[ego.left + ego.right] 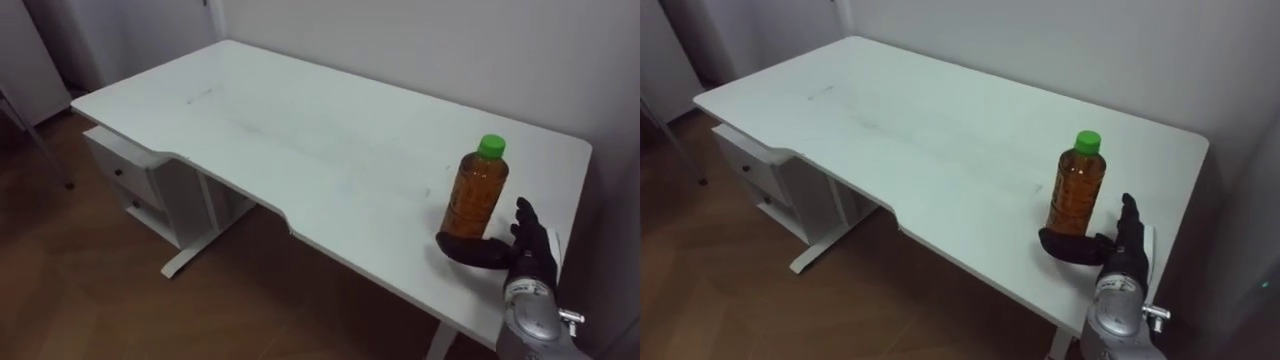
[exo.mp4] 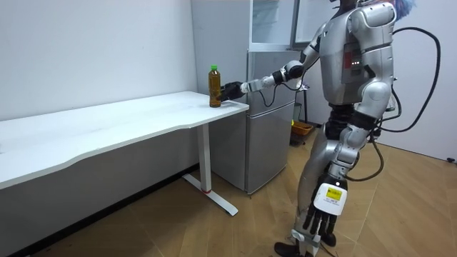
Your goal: Put the bottle in the upper fridge
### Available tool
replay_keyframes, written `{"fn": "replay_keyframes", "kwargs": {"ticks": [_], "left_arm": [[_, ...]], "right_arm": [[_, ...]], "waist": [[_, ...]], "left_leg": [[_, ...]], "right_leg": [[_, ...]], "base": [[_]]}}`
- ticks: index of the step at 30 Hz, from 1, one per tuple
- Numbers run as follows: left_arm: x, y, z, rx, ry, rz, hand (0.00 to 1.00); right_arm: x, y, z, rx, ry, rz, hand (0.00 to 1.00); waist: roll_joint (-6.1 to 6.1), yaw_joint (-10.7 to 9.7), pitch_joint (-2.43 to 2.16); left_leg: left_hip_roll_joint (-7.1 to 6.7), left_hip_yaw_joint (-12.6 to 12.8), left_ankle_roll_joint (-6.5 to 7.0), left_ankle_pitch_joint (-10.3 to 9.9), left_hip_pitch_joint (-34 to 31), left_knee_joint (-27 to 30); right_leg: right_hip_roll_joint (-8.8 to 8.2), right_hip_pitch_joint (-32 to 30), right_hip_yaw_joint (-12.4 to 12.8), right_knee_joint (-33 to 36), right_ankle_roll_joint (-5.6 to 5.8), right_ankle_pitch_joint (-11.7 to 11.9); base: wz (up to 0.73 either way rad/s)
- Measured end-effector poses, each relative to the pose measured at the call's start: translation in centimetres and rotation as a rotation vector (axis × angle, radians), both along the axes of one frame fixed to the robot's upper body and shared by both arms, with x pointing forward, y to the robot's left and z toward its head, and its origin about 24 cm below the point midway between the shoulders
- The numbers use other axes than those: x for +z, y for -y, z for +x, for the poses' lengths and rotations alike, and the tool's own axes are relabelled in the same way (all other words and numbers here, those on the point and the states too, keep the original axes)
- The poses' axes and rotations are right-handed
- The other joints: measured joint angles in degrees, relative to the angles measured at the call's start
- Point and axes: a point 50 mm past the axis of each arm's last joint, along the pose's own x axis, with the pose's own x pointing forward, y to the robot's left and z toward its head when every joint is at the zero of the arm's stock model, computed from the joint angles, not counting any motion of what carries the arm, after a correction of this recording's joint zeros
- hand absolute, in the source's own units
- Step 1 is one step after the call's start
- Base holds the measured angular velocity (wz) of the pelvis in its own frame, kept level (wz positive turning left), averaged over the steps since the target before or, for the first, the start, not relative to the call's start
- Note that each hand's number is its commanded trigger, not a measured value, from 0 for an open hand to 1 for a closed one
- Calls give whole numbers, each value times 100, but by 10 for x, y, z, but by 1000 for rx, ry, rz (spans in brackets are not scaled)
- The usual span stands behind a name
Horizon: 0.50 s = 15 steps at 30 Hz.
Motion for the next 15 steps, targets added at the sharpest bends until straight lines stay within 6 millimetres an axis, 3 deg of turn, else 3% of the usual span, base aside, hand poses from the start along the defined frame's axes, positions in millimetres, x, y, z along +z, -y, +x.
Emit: {"fn": "replay_keyframes", "kwargs": {"ticks": [7,15], "left_arm": [[0,-1,1,-5,24,-4,0],[-1,-5,-3,-5,16,2,0]], "right_arm": [[3,2,2,-37,-8,-5,0],[5,6,2,-78,2,8,0]], "waist": [[-84,88,23],[-181,232,81]], "left_leg": [[19,40,-10,5,7,-17],[20,65,-11,2,-8,-26]], "right_leg": [[10,-20,70,-2,-15,12],[14,-60,132,-9,-10,13]], "base": [[-3],[-3]]}}
